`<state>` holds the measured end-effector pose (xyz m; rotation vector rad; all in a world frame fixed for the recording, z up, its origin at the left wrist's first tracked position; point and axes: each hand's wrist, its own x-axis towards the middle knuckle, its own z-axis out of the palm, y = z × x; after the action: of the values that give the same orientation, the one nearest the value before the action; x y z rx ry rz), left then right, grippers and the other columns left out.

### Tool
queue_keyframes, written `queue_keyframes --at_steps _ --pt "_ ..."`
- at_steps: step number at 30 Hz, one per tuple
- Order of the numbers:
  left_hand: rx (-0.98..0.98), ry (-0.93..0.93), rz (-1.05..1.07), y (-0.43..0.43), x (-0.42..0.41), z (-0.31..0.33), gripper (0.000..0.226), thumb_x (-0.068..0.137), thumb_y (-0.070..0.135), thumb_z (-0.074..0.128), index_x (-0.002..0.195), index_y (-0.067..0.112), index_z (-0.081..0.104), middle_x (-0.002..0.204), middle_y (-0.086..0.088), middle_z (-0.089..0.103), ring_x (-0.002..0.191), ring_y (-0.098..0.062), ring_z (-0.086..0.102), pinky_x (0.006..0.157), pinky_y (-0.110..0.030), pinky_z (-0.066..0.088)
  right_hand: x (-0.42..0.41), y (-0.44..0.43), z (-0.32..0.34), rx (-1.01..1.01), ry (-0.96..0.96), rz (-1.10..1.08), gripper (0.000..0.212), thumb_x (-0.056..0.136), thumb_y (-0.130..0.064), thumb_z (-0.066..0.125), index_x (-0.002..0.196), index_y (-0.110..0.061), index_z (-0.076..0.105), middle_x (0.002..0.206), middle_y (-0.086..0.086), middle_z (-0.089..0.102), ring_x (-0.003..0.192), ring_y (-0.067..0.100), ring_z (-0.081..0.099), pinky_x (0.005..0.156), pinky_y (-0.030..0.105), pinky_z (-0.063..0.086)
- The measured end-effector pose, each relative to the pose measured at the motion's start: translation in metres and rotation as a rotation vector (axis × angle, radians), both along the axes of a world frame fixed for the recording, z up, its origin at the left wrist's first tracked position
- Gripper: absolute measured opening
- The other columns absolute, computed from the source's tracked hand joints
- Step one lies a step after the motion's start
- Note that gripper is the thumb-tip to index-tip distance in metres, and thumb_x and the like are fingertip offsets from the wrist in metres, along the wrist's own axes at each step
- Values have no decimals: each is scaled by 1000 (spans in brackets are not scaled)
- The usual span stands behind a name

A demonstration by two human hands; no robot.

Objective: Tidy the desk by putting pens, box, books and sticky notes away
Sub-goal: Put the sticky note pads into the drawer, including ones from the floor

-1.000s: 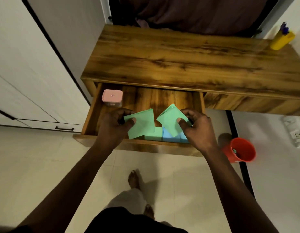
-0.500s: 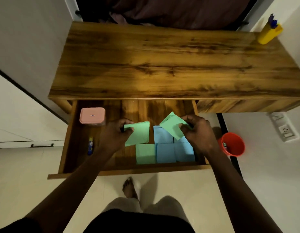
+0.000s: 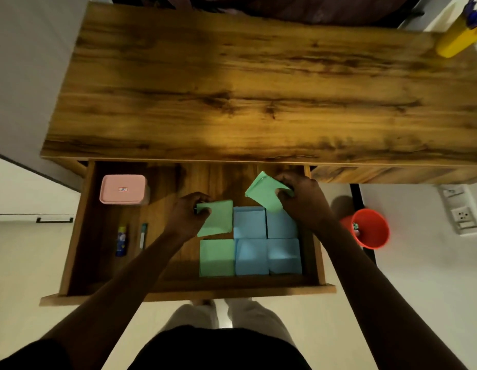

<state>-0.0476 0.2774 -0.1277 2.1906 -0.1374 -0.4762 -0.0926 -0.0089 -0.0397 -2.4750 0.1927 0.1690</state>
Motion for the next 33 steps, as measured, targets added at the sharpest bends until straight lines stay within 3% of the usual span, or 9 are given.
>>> queue_keyframes --at_steps 5,10,13,17,23,28,33 --pt "78 100 -2 -8 7 -24 21 91 15 70 104 31 65 103 4 67 87 -10 66 69 -35 61 15 -10 -17 32 49 -2 27 96 -15 64 122 -19 65 125 3 69 112 17 64 76 15 45" --pt "190 82 -5 -7 9 -43 30 89 18 72 118 25 67 118 -1 64 97 -16 62 75 -31 56 23 -15 -30 45 66 28 30 94 -11 65 123 -18 66 125 3 68 114 18 63 75 6 38" --pt "318 31 -63 -5 9 -48 46 82 25 79 126 26 64 128 -3 56 115 -24 55 88 -40 57 29 -17 -34 -11 71 77 37 93 -10 63 128 -21 62 129 2 66 118 19 61 81 18 44" --pt "342 0 -134 -8 5 -46 57 77 25 83 129 25 60 133 0 52 123 -24 49 90 -39 55 40 -17 -41 -165 81 179 43 91 -15 63 133 -24 58 132 6 64 121 26 60 92 37 51" --pt "366 -22 -191 -17 2 -42 60 75 25 84 129 27 58 134 3 50 122 -22 46 84 -30 50 63 -23 -63 -281 234 264 61 84 -32 78 139 -22 54 138 9 59 130 30 54 101 45 49" --pt "375 -36 -183 -17 1 -42 58 76 26 84 128 27 59 132 3 51 121 -22 48 83 -31 51 80 -22 -70 -425 311 316 63 88 -13 65 147 -22 46 145 9 54 133 32 52 106 45 47" --pt "346 -65 -160 -16 1 -38 59 76 29 83 129 27 58 133 3 51 124 -21 47 85 -34 54 86 -21 -71 -637 359 407 52 88 -13 64 138 -16 53 136 10 60 127 33 58 102 49 52"
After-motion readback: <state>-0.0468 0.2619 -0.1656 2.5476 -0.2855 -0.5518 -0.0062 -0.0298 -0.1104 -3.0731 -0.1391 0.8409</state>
